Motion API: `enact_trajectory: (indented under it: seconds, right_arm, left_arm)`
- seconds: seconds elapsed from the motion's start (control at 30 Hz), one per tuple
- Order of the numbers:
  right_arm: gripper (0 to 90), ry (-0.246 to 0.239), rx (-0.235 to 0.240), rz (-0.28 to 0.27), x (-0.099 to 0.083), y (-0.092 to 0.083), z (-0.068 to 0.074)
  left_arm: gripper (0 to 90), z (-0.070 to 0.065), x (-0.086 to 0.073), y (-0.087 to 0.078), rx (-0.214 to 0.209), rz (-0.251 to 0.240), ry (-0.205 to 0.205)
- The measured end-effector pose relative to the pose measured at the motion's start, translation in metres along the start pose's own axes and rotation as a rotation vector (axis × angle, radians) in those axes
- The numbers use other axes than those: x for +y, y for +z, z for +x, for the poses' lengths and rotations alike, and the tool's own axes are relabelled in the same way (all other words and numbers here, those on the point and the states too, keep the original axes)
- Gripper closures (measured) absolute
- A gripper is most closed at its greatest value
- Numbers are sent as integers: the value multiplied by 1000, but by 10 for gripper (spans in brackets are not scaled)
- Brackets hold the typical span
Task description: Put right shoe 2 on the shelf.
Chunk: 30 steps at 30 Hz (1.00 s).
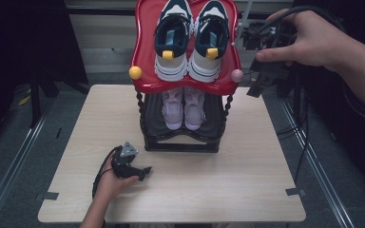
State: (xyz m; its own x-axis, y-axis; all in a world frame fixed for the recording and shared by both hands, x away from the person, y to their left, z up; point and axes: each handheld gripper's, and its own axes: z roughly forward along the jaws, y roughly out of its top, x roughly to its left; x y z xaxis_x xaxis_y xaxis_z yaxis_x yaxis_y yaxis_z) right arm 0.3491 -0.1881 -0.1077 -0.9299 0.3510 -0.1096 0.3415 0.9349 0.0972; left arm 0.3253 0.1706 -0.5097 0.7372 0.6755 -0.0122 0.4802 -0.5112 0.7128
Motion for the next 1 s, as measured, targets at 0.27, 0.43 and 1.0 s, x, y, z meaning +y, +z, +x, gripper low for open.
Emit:
enact_trajectory:
  seconds: [0.27, 0.43, 1.0]
  right_arm:
    - [177, 15, -2, 12, -15, 8, 3]
    - [178, 22, 5, 37, -25, 18, 3]
    - [184, 50, -1, 50, -52, 38, 5]
  left_arm:
    - [74, 0, 0, 0, 0, 0, 0]
    - [74, 0, 0, 0, 0, 0, 0]
    - [74, 0, 0, 0, -4, 0, -3]
